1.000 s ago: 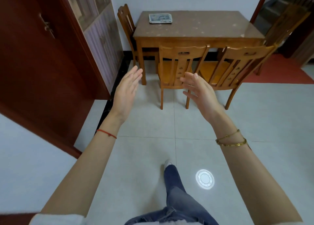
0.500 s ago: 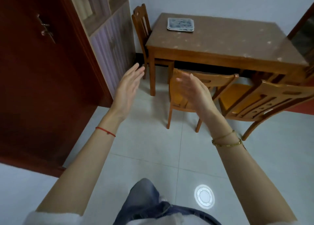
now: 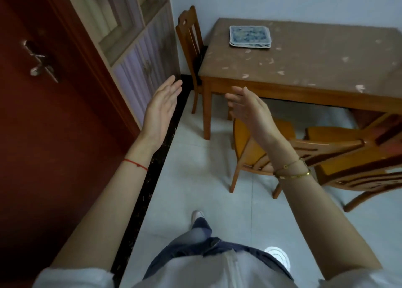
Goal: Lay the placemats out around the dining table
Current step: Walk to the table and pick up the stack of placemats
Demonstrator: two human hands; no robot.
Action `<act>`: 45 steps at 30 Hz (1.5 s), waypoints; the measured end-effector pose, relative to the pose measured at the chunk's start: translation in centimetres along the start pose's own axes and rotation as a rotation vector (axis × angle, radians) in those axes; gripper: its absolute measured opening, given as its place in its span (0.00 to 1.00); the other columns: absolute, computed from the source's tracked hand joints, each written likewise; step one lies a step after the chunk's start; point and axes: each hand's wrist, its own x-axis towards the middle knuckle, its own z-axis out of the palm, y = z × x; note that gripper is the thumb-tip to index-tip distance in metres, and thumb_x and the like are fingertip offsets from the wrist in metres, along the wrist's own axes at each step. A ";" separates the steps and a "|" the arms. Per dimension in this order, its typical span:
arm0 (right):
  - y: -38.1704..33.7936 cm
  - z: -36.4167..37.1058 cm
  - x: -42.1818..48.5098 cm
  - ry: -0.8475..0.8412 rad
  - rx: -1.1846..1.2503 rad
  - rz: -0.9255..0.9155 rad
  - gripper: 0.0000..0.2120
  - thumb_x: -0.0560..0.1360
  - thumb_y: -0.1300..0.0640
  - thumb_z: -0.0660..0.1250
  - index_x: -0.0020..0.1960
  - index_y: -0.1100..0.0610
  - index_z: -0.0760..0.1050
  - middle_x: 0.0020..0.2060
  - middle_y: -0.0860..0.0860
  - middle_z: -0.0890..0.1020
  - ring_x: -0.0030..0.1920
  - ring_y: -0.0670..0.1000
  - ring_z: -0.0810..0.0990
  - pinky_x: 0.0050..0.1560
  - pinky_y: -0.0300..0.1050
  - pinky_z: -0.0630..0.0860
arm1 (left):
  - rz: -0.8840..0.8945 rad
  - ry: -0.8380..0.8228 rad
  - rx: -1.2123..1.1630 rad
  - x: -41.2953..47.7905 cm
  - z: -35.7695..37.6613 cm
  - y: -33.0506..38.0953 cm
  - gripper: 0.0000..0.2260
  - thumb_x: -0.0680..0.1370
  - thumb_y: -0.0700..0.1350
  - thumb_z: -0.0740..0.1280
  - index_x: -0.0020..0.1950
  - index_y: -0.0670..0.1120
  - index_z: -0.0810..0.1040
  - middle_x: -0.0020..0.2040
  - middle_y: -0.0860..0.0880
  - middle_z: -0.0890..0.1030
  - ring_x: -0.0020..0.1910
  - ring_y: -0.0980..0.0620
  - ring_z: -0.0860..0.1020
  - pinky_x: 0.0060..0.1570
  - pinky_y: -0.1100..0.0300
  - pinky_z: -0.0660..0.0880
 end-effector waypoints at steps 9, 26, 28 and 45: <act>-0.2 2.1 16.6 0.104 0.043 0.024 0.19 0.83 0.45 0.56 0.67 0.53 0.76 0.58 0.49 0.84 0.63 0.54 0.80 0.72 0.58 0.70 | -0.039 -0.073 0.020 16.7 -4.0 0.1 0.26 0.80 0.52 0.55 0.78 0.45 0.64 0.75 0.47 0.71 0.73 0.55 0.70 0.73 0.61 0.63; 0.0 -4.3 44.1 0.235 0.101 0.070 0.20 0.84 0.47 0.57 0.70 0.56 0.74 0.64 0.55 0.81 0.65 0.56 0.79 0.66 0.50 0.76 | -0.103 -0.160 0.011 48.0 -2.4 -5.1 0.22 0.84 0.49 0.53 0.78 0.45 0.63 0.75 0.47 0.71 0.74 0.54 0.69 0.77 0.55 0.59; -0.4 -5.3 47.0 0.245 0.097 0.083 0.20 0.84 0.48 0.56 0.70 0.56 0.74 0.64 0.55 0.81 0.65 0.55 0.79 0.66 0.50 0.76 | -0.116 -0.173 0.001 51.4 -1.6 -5.5 0.21 0.85 0.48 0.52 0.78 0.45 0.63 0.75 0.47 0.72 0.74 0.54 0.69 0.77 0.55 0.59; 0.3 -17.0 69.6 0.381 0.048 0.072 0.19 0.76 0.39 0.64 0.61 0.48 0.80 0.58 0.48 0.85 0.60 0.48 0.82 0.59 0.46 0.77 | -0.235 -0.219 -0.014 78.0 5.4 -12.3 0.20 0.85 0.48 0.54 0.76 0.46 0.67 0.72 0.47 0.75 0.70 0.52 0.74 0.74 0.50 0.66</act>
